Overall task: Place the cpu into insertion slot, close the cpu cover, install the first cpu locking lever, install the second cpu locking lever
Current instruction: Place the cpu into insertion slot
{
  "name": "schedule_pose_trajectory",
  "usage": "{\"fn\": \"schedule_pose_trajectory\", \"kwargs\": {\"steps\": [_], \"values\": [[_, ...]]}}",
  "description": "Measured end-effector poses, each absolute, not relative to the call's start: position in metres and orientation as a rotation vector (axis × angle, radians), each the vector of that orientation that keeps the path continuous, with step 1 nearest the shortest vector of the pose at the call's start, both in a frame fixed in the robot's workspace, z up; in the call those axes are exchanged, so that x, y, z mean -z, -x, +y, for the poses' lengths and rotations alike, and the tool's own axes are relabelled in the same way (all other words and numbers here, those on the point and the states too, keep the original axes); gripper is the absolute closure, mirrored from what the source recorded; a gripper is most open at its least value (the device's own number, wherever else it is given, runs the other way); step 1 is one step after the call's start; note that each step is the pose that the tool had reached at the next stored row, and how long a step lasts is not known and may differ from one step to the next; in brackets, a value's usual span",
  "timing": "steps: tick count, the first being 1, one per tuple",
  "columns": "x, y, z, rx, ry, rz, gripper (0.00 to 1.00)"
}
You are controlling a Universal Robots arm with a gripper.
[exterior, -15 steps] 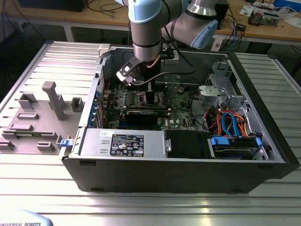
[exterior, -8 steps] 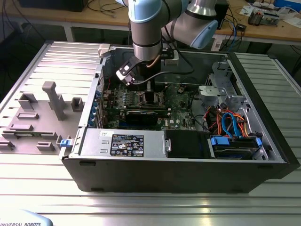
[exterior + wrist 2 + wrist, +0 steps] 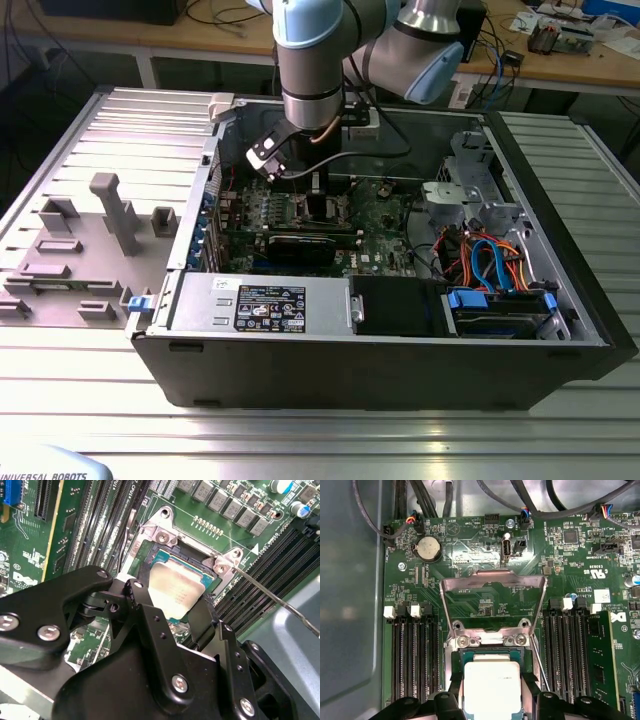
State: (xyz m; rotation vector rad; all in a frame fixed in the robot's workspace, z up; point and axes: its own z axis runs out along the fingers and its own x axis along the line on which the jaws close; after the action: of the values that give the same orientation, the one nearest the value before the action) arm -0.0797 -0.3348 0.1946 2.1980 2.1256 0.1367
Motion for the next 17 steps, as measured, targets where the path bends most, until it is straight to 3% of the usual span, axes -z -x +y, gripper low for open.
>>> {"fn": "schedule_pose_trajectory", "kwargs": {"steps": [8, 10, 17], "values": [[-0.1937, 0.0799, -0.3350, -0.136, -2.198, 2.126, 0.46], [-0.1932, 0.0796, -0.3347, -0.138, -2.198, 2.125, 0.39], [-0.1950, 0.0796, -0.3346, -0.139, -2.199, 2.126, 0.39]]}}
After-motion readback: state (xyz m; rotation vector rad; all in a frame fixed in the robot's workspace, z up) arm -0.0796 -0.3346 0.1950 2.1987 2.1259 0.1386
